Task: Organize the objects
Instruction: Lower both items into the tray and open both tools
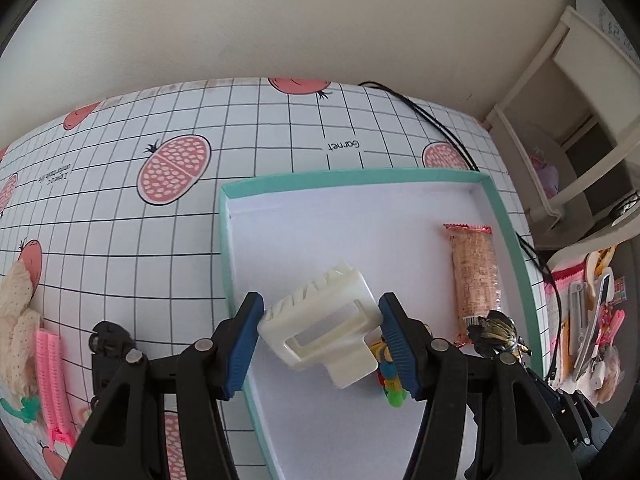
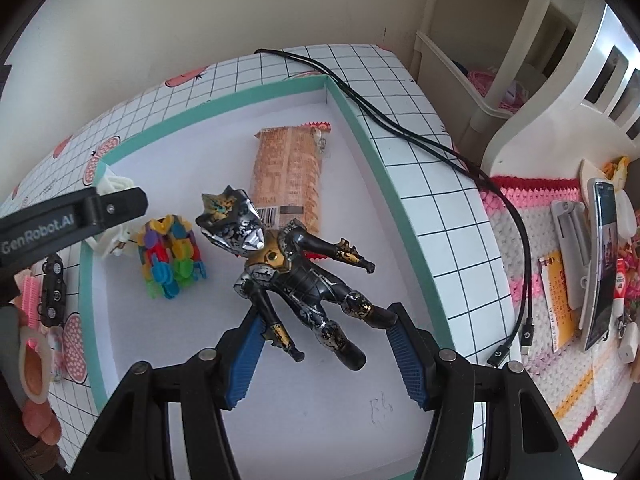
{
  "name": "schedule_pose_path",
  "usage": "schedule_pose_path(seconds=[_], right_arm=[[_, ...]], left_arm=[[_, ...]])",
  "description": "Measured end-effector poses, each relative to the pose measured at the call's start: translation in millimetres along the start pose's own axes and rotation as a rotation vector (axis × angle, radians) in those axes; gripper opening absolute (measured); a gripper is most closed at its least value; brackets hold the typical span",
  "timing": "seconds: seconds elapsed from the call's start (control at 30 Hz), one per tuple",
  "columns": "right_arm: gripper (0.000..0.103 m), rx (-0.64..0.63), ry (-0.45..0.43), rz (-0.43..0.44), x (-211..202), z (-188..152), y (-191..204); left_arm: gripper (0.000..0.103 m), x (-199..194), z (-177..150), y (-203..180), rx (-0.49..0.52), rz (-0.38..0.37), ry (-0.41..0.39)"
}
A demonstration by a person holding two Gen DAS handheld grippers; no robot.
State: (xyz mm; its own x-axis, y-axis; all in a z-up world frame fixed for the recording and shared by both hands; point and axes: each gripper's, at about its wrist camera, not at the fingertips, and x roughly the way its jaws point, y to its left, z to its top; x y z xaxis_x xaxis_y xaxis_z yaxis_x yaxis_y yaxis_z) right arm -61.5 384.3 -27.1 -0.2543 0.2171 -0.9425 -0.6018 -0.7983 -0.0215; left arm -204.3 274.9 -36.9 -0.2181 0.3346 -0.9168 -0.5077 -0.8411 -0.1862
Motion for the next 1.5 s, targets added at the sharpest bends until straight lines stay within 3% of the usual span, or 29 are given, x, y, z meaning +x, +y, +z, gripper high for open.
schedule_pose_path(seconds=[0.53,0.8,0.9,1.33,1.5], right_arm=[[0.064,-0.017,0.024,-0.007,8,-5,5],[0.065,-0.025,0.025,0.009,2,-6,7],[0.065,-0.027,0.025,0.018,-1,-7,8],[0.08,-0.025,0.002,0.058,-18,-4,7],[0.08,-0.023,-0.024,0.072,-30,0,7]], left_arm=[[0.061,9,-9,-6,0.011,0.017,0.028],[0.063,-4,-11,-3,0.002,0.026,0.028],[0.069,-9,-13,-2,-0.007,0.034,0.027],[0.07,-41,-10,1,-0.035,0.051,-0.018],[0.07,-61,-18,14,-0.06,0.068,-0.048]])
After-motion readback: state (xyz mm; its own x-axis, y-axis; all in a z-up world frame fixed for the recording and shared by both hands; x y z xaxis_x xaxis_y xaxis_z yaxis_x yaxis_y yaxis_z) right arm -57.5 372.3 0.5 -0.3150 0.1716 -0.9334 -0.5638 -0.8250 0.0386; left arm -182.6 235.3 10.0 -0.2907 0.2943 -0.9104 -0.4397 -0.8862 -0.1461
